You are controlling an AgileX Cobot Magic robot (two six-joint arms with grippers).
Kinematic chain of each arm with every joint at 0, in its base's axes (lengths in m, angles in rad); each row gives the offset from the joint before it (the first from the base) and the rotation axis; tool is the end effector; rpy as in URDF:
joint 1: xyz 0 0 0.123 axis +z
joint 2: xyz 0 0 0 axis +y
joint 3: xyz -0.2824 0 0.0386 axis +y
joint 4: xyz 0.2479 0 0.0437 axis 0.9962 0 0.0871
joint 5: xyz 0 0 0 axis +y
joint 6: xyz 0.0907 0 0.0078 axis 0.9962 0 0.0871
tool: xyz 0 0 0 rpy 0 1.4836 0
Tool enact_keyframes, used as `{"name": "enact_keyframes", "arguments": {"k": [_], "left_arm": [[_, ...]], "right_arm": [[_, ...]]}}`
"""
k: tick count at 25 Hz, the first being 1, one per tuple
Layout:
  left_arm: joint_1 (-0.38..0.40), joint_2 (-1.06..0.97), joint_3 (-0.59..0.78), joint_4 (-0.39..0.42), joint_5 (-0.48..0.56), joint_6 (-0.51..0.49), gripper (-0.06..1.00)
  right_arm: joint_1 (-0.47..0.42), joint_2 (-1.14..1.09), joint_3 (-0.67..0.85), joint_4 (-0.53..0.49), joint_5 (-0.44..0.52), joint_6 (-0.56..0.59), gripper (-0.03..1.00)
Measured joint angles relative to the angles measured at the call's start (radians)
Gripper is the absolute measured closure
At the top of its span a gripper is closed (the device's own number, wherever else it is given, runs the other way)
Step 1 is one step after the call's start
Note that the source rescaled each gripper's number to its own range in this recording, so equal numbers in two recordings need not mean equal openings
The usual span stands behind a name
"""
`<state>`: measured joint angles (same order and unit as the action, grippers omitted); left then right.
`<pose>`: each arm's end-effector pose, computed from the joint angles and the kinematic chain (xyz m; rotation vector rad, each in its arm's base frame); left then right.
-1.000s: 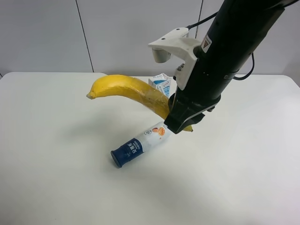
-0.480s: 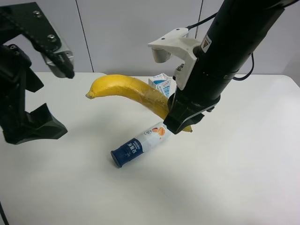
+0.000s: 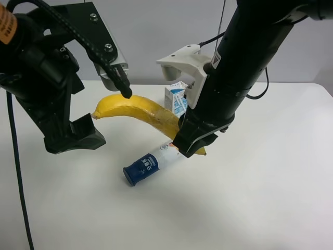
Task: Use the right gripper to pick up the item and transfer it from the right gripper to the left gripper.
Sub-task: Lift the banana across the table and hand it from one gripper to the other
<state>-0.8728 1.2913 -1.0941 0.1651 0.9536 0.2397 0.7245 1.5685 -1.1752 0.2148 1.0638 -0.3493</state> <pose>0.1733 -0.1876 0.3207 1.4460 2.1755 -0.0124 0.2151 0.2130 0.2634 -1.4047 2.6080 0.3450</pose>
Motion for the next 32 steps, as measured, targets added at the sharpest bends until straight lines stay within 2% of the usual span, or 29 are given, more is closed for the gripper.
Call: {"name": "enact_keyframes", "arguments": {"k": [14, 17, 20, 21, 23, 24, 25, 30, 31, 32], "left_arm": [[0.000, 0.110, -0.009, 0.005, -0.099, 0.004, -0.06], [0.000, 0.123, -0.009, 0.005, -0.123, 0.004, 0.00], [0.000, 0.128, -0.010, 0.006, -0.141, 0.004, 0.17], [0.000, 0.131, -0.010, 0.006, -0.143, 0.004, 0.27], [0.000, 0.134, -0.011, 0.006, -0.149, 0.004, 0.58], [0.000, 0.134, -0.013, 0.013, -0.147, 0.004, 0.81], [0.000, 0.134, -0.014, 0.016, -0.145, 0.007, 0.94], [0.000, 0.134, -0.014, 0.016, -0.146, 0.008, 0.92], [0.000, 0.134, -0.014, 0.016, -0.146, 0.008, 0.92], [0.000, 0.134, -0.015, 0.011, -0.147, 0.008, 0.92]], "right_arm": [[0.000, 0.000, 0.000, 0.051, -0.020, -0.010, 0.95], [0.000, 0.000, 0.000, 0.053, -0.022, -0.011, 0.95], [0.000, 0.000, 0.000, 0.053, -0.022, -0.015, 0.95], [0.000, 0.000, 0.000, 0.053, -0.023, -0.015, 0.95], [0.000, 0.000, 0.000, 0.053, -0.022, -0.017, 0.95], [0.000, 0.000, 0.000, 0.052, -0.012, -0.022, 0.95], [0.000, 0.000, 0.000, 0.046, -0.006, -0.026, 0.95], [0.000, 0.000, 0.000, 0.043, -0.006, -0.033, 0.95], [0.000, 0.000, 0.000, 0.043, -0.007, -0.036, 0.89], [0.000, 0.000, 0.000, 0.052, -0.018, -0.043, 0.76]]}}
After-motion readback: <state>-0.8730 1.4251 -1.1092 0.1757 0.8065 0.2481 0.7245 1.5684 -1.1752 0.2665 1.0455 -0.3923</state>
